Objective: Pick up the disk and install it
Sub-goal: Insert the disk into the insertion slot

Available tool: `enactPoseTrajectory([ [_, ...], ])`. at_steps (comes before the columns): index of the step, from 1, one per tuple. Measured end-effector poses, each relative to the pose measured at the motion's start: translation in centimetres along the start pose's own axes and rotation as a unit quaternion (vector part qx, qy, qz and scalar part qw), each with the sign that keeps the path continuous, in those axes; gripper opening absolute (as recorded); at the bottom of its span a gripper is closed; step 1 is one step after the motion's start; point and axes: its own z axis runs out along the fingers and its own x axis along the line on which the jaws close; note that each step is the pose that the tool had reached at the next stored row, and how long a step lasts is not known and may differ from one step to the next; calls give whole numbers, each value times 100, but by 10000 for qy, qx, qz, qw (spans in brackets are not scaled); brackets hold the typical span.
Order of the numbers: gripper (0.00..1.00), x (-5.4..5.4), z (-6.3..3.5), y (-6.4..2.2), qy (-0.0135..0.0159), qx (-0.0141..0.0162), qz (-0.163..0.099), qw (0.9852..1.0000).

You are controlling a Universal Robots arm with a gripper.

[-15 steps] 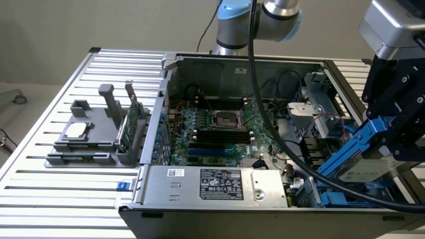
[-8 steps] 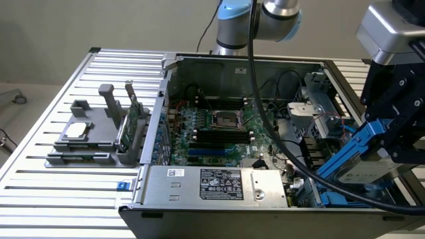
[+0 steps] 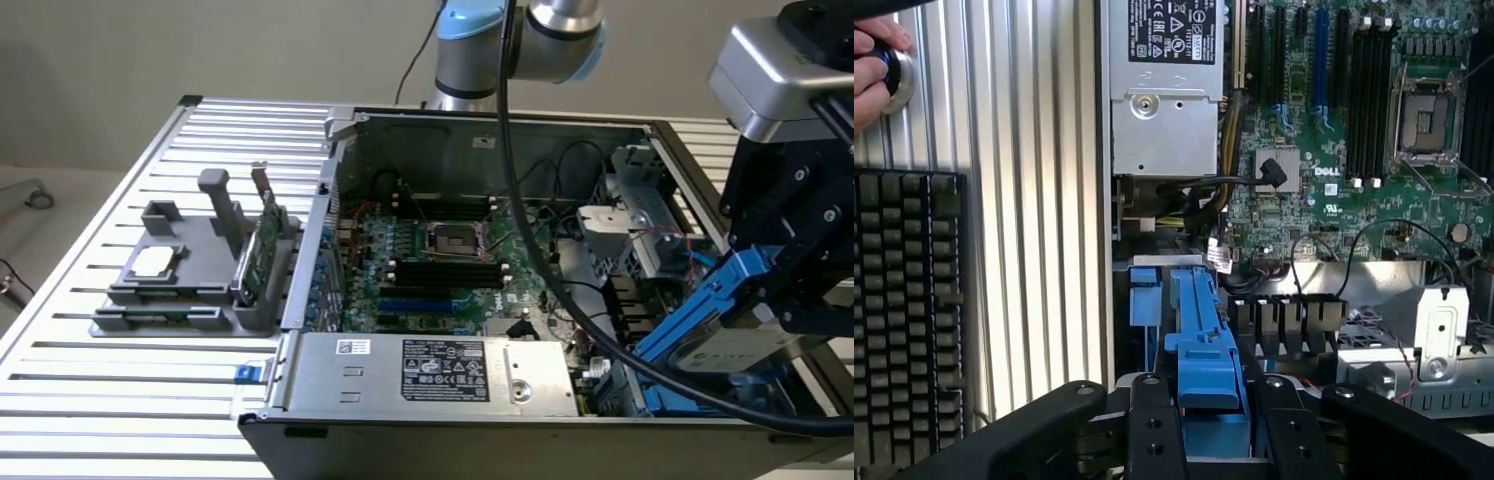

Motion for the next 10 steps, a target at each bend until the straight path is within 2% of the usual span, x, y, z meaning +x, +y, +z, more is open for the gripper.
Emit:
enactPoseTrajectory([
  [10, 33, -30, 70, 3, 24, 3, -2, 10000],
])
